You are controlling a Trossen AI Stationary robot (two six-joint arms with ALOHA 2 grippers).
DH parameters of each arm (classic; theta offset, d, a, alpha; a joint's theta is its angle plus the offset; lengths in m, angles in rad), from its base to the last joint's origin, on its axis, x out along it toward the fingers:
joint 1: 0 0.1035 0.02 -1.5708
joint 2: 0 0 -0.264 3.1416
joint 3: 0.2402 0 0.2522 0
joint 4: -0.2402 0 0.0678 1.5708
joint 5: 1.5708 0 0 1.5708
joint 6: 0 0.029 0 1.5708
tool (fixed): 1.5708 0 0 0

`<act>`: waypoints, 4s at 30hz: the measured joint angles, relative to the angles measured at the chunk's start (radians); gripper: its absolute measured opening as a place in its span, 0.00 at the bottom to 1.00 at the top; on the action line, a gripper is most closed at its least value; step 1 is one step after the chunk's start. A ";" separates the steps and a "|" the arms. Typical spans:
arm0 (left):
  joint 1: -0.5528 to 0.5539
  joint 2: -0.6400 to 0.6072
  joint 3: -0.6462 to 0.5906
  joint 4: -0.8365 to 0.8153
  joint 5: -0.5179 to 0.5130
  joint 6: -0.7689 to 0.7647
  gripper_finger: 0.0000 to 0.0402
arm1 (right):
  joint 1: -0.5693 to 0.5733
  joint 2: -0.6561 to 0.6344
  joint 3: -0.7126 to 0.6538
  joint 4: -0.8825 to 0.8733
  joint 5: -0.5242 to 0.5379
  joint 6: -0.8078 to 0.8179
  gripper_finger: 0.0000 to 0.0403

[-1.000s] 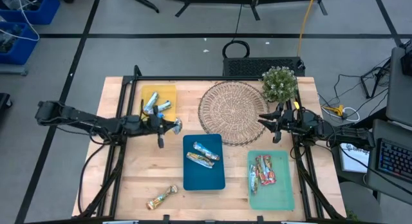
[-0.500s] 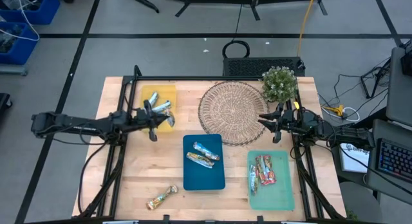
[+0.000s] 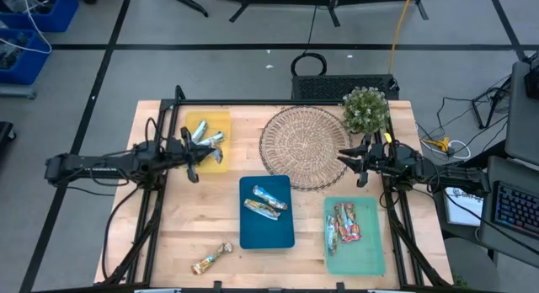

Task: Pick and place Granola Bars by type
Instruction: Put the yellow granola bar into the blue bin

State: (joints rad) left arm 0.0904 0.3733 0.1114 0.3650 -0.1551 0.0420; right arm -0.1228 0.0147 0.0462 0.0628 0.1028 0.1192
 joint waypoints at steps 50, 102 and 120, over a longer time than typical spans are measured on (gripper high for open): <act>-0.329 1.112 0.726 -0.232 0.286 -0.123 0.00 | 0.000 0.000 0.000 0.000 0.000 0.000 0.25; -0.491 0.901 0.834 -0.759 0.387 -0.736 0.45 | 0.000 0.000 0.000 0.032 0.000 0.000 0.25; -0.859 1.134 0.834 -0.733 0.027 -1.435 0.45 | 0.000 0.000 0.000 0.032 0.000 0.000 0.25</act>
State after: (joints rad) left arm -0.7687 1.5073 0.9451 -0.3683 -0.1279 -1.3928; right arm -0.1226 0.0145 0.0463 0.0944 0.1028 0.1192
